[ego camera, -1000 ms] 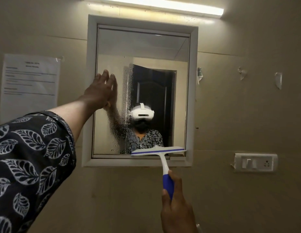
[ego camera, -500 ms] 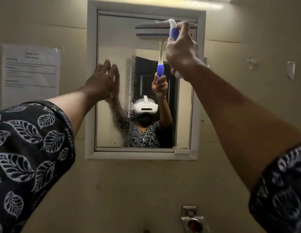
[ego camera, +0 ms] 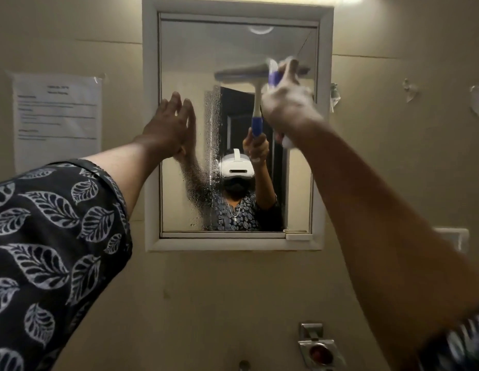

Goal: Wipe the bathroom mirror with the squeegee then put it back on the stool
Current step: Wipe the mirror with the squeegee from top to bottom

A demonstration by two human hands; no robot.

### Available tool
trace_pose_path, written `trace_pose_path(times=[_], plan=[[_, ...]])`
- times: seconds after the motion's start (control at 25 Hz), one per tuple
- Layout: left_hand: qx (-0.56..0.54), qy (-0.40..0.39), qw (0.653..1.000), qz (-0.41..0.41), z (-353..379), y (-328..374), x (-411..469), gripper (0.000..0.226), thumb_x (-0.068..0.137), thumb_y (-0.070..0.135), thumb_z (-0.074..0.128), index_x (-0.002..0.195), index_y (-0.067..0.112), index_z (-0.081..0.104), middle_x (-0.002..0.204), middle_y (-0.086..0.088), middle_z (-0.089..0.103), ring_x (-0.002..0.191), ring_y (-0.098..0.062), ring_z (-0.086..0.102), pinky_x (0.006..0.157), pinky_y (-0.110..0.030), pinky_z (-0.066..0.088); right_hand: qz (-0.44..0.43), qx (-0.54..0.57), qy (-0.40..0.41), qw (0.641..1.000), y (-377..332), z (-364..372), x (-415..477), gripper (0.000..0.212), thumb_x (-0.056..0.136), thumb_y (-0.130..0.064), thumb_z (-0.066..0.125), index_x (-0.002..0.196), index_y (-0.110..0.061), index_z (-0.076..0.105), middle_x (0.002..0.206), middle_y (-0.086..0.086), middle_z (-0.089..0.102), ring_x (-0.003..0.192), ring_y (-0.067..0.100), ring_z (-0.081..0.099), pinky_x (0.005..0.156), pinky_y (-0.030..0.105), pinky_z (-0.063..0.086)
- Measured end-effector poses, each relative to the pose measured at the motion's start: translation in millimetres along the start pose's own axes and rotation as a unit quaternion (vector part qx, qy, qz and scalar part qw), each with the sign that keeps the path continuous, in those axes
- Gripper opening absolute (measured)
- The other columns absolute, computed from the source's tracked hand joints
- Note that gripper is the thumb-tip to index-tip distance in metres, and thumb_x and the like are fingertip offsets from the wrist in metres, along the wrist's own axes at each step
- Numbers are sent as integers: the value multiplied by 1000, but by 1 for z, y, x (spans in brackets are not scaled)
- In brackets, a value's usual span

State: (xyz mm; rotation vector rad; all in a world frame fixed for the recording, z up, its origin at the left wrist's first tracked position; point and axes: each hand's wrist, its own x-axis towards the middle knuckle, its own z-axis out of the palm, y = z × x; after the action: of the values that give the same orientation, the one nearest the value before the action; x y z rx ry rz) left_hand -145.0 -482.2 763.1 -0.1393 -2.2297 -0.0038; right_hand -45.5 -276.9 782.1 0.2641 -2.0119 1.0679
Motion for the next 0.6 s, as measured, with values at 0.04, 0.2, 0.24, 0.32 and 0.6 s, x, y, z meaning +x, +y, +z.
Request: trace_pose_path(times=[0.04,0.2,0.24,0.32,0.6], plan=[[6,2,1000,2,1,0,0,103,77,-3,71,153,8,3,159,-16,-6,147,-34,-1,119,-39,12,13,-11,-11,1000,12,3,-19,43,98,-29,35,138,-32,20,77,0,42,59,10,49,51,26,51],[5,-2,1000,6,3,0,3,107,74,1,76,153,8,4,159,-16,-4,147,-35,0,119,-40,14,12,-25,-13,1000,78,27,-117,30,99,-28,34,127,-35,24,68,-3,46,50,8,47,35,13,31],[3,-2,1000,5,3,1,3,108,73,2,77,152,9,5,159,-16,-4,147,-36,0,119,-40,13,17,-21,-19,999,92,33,-139,32,98,-29,34,127,-37,22,65,-3,46,47,6,45,35,11,28],[1,-3,1000,3,4,0,4,108,72,2,77,153,9,5,159,-16,-4,147,-36,-1,119,-41,12,48,-26,-39,998,116,45,-174,37,98,-32,34,130,-42,19,60,-3,45,43,6,42,36,13,29],[5,-8,1000,1,3,-1,4,109,73,0,76,153,10,2,159,-15,-6,147,-36,-1,118,-43,14,123,-96,-134,979,144,48,-221,42,97,-35,33,135,-43,15,64,-8,46,54,4,46,47,17,31]])
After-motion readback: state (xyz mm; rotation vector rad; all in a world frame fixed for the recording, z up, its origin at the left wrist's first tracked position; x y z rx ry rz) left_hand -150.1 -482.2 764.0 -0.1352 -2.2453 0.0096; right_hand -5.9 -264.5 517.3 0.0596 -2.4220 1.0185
